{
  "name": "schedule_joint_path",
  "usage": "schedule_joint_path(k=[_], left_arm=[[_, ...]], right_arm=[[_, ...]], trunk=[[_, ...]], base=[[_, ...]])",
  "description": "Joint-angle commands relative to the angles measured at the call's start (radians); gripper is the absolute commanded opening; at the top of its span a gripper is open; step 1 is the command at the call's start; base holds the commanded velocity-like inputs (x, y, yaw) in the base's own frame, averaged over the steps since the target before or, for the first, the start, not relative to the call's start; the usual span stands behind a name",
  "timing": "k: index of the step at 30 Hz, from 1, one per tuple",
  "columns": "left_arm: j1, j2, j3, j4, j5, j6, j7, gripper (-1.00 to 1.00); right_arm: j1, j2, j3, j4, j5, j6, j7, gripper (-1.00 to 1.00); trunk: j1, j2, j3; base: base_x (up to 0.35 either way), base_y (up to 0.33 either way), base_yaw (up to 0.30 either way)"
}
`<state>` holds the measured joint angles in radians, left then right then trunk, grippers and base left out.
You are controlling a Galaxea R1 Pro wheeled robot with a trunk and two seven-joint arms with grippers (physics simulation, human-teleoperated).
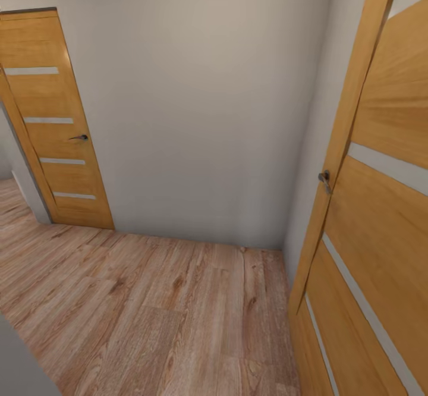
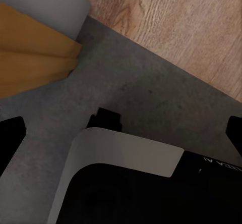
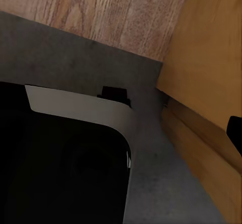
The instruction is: Move the two storage containers from the living room to the garage. In the garage, place one container on the floor and stack the other container on top of it (either order is fine).
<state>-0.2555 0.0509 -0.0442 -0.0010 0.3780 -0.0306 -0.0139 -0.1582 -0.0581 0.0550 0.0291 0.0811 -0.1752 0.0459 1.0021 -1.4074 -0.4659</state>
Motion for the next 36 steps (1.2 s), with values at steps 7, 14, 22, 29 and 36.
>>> schedule_joint_path(k=[7, 14, 22, 29, 36], left_arm=[[-0.001, 0.000, -0.005, 0.001, 0.007, -0.003, 0.000, 1.00], [-0.001, 0.000, -0.005, 0.001, 0.007, -0.003, 0.002, 1.00], [-0.001, 0.000, -0.005, 0.001, 0.007, -0.003, 0.002, 1.00], [-0.001, 0.000, -0.005, 0.001, 0.007, -0.003, 0.003, 1.00], [-0.001, 0.000, -0.005, 0.001, 0.007, -0.002, 0.004, 1.00]], right_arm=[[-0.002, 0.000, 0.005, 0.003, 0.006, -0.006, 0.001, 1.00], [-0.001, 0.001, 0.005, 0.003, 0.006, -0.005, 0.002, 1.00], [-0.002, 0.000, 0.005, 0.003, 0.006, -0.006, 0.003, 1.00], [-0.002, 0.000, 0.005, 0.003, 0.006, -0.006, 0.003, 1.00], [-0.001, 0.000, 0.005, 0.003, 0.006, -0.006, 0.003, 1.00]], trunk=[[0.000, -0.001, -0.001], [0.000, -0.001, -0.001], [0.000, -0.001, -0.001], [0.000, -0.001, -0.001], [0.000, -0.001, -0.001]], base=[[0.000, 0.025, 0.000], [0.000, 0.001, 0.000], [0.043, 0.072, 0.000], [0.046, 0.071, 0.000], [0.020, 0.006, 0.000]])
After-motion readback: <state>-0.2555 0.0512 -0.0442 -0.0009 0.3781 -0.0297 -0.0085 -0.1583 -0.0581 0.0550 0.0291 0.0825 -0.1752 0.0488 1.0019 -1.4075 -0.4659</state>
